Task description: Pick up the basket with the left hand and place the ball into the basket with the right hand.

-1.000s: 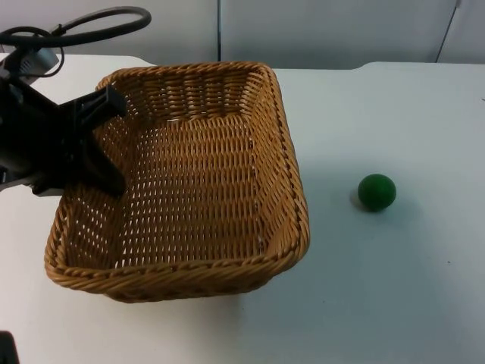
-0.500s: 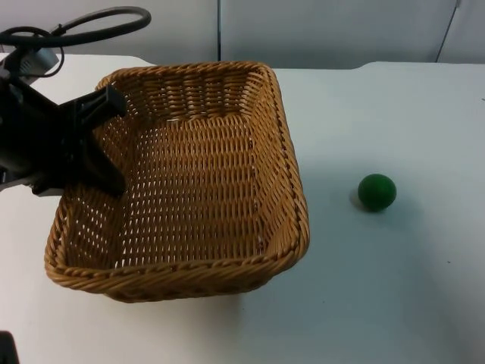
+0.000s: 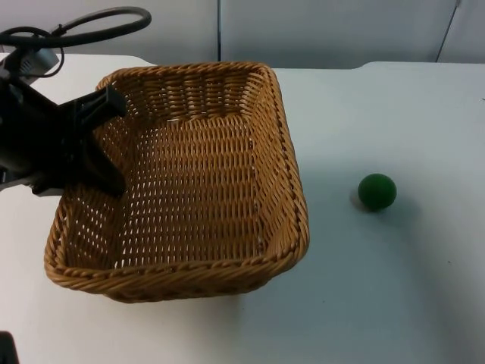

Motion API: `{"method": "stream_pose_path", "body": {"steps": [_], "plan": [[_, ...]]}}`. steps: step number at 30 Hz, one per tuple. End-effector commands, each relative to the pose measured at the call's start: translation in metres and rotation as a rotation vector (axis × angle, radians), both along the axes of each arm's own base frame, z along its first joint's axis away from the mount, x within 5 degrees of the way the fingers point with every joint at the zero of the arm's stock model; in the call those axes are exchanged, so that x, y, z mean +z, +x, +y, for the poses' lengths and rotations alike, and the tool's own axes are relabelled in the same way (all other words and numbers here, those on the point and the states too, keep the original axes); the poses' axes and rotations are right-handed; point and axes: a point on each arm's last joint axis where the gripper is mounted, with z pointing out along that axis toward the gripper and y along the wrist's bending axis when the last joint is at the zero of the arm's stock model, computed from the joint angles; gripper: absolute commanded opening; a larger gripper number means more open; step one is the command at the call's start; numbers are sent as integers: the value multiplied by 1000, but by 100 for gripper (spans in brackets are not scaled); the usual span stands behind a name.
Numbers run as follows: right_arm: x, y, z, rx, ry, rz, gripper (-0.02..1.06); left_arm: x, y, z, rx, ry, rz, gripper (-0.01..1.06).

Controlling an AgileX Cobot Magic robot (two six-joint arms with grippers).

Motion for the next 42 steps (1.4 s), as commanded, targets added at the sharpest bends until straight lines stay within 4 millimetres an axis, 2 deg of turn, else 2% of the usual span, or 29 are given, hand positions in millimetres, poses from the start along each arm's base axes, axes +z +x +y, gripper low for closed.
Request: {"method": "stream_pose_path", "body": {"steps": [1,2,3,6,7,11,12,15,19,25,35,42], "plan": [[-13,13,3,-17,45,6,69,5,-1,-1,9,-20,-8,0],[-21,17,7,-7,62,17,69,5,-1,-1,9,-20,-8,0],[-21,17,7,-7,62,17,69,5,-1,-1,9,-20,-8,0],[-47,28,23,35,75,43,69,5,-1,-1,10,-19,-9,0],[-47,28,23,35,75,43,69,5,-1,-1,10,-19,-9,0],[-73,38,55,109,60,29,69,5,-1,-1,6,-19,-7,0],[-73,38,55,109,60,29,69,5,-1,-1,6,-19,-7,0],[-82,49,75,150,61,40,69,4,-1,-1,3,-17,-8,0],[-88,60,88,156,68,41,69,4,-2,-1,-5,-10,-9,0],[-97,71,87,172,-3,47,69,4,-3,-1,-22,1,-8,0],[-122,72,88,176,-30,94,69,4,-3,-1,-22,1,-8,0],[-130,74,89,174,-30,88,69,4,-3,-1,-22,1,-8,0]]}}
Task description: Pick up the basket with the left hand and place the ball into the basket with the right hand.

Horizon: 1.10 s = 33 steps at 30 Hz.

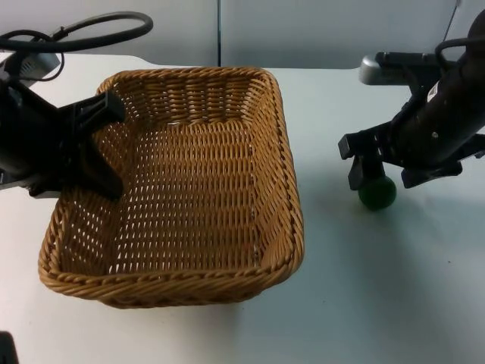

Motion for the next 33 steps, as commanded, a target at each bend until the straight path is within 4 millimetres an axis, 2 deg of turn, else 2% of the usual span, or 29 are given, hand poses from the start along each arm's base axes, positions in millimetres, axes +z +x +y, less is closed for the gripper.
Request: {"method": "stream_pose_path", "body": {"steps": [1,14,17,18,22,24,26,28,32,33], "plan": [[-1,4,2,4,3,-25,69,4,-2,-2,-1,-20,-3,0],[-18,3,2,-1,-4,9,67,5,-2,-2,-2,-21,-2,0],[-18,3,2,-3,-2,11,53,5,-2,-2,-2,-21,-2,0],[-18,3,2,-3,-2,11,53,5,-2,-2,-2,-21,-2,0],[-18,4,3,17,-8,-1,33,5,-2,-2,-3,-22,-1,0],[-17,5,3,21,-9,-5,29,5,-2,-2,-3,-22,-1,0],[-11,10,5,38,-10,-21,22,5,-2,-2,-3,-22,-1,0],[-5,13,6,42,-9,-30,21,5,-2,-2,-3,-22,-1,0],[49,37,12,86,-31,-103,21,5,-2,-2,-3,-22,-1,0],[49,37,12,86,-31,-103,21,5,-2,-2,-3,-22,-1,0]]}}
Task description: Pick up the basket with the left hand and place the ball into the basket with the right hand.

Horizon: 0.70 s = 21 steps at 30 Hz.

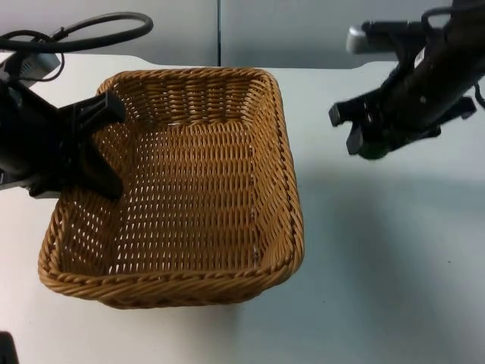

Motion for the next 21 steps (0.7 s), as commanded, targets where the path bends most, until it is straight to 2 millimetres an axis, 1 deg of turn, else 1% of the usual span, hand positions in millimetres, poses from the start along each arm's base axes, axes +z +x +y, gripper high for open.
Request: {"method": "stream_pose_path", "body": {"steps": [1,2,3,4,5,6,7,8,9,10,11,12,13,17,18,21], "plan": [[41,11,4,27,-5,-64,21,4,-2,-2,-1,-21,-1,0],[58,15,5,33,-12,-76,21,4,-2,-2,-1,-21,-1,0],[79,21,7,32,-2,-106,21,4,-2,-2,-1,-21,-1,0],[79,21,7,32,-2,-106,21,4,-2,-2,-1,-21,-1,0],[98,25,8,32,5,-128,21,4,-2,-2,-1,-21,-1,0],[127,28,9,31,15,-160,21,4,-2,-2,-1,-21,-1,0],[146,29,10,35,30,-189,21,4,-2,-2,-1,-21,-1,0],[161,28,14,55,45,-198,21,4,-2,-2,-1,-21,-1,0],[161,28,14,55,45,-198,21,4,-2,-2,-1,-21,-1,0],[174,25,19,82,63,-201,21,4,-2,-1,1,-19,-3,0],[182,21,27,115,91,-181,21,4,-2,-1,1,-19,-3,0],[192,13,42,213,137,-164,21,4,-2,-1,-17,-13,-16,0],[192,13,42,213,137,-164,21,4,-2,-1,-17,-13,-16,0],[197,-17,86,491,266,-81,21,5,-2,-2,-70,-3,-45,0],[197,-17,86,491,266,-81,21,5,-2,-2,-70,-3,-45,0],[191,-37,116,669,293,-29,21,5,-3,-2,-72,-5,-42,0]]}}
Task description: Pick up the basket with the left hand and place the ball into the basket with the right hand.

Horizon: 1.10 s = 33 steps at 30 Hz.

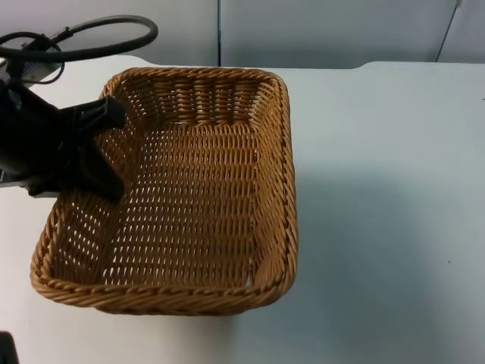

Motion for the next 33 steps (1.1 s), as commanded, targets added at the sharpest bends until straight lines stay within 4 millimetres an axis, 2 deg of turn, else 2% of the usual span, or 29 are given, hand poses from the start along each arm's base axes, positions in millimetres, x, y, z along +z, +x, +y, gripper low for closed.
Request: {"method": "stream_pose_path", "body": {"steps": [1,2,5,10,11,19,20,24,33], "plan": [[-3,-16,21,156,3,9,21,5,-2,-2,-14,-24,-3,0],[-3,-16,21,156,3,9,21,5,-2,-2,-14,-24,-3,0],[-18,-30,40,308,-70,28,21,5,-4,-3,-75,-17,-31,0],[-37,-34,51,378,-149,17,21,5,-5,-4,-101,-23,-36,0],[-37,-34,51,378,-149,17,21,5,-5,-4,-101,-23,-36,0],[-78,-47,47,499,-230,83,20,7,-4,-5,-90,-42,-34,0],[-78,-47,47,499,-230,83,20,7,-4,-5,-90,-42,-34,0],[-104,-54,44,533,-242,126,20,8,-3,-6,-67,-62,-33,0],[-120,-47,52,532,-195,15,20,9,-4,-8,-69,-90,-19,0]]}}
